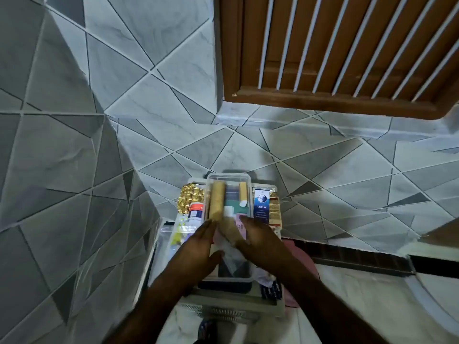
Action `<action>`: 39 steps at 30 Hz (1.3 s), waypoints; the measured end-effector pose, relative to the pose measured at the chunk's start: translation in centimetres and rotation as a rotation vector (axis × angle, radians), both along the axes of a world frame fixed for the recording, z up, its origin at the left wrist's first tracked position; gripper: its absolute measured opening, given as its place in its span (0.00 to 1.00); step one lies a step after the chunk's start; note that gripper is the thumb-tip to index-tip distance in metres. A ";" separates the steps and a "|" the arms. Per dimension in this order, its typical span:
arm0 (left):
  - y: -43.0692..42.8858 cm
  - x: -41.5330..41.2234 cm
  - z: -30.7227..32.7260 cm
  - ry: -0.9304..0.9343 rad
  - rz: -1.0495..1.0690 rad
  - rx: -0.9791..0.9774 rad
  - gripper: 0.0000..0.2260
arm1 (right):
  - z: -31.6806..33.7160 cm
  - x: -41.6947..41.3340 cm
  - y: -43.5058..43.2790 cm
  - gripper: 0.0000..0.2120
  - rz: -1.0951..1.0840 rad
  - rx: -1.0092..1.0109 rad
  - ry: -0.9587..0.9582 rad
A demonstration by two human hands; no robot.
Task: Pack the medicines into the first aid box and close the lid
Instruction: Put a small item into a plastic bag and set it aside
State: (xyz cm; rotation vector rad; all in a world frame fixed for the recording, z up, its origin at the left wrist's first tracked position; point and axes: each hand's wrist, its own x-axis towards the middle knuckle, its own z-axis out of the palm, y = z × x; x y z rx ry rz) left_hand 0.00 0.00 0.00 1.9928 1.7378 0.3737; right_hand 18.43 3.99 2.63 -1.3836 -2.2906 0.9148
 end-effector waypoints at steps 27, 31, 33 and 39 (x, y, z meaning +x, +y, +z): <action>4.9 2.5 -1.4 -0.812 0.529 -0.464 0.15 | -3.8 -6.1 2.6 0.15 -0.222 -0.310 -0.078; 5.0 2.6 1.3 -0.919 0.496 -0.481 0.12 | -2.0 -5.6 2.0 0.13 -0.299 -0.312 0.031; 5.2 2.9 2.6 -0.965 0.441 -0.475 0.11 | -0.4 -4.9 2.1 0.12 -0.350 -0.283 0.072; 7.2 6.0 6.2 -1.036 0.301 -0.511 0.18 | 4.0 -0.5 2.9 0.10 -0.474 -0.163 0.107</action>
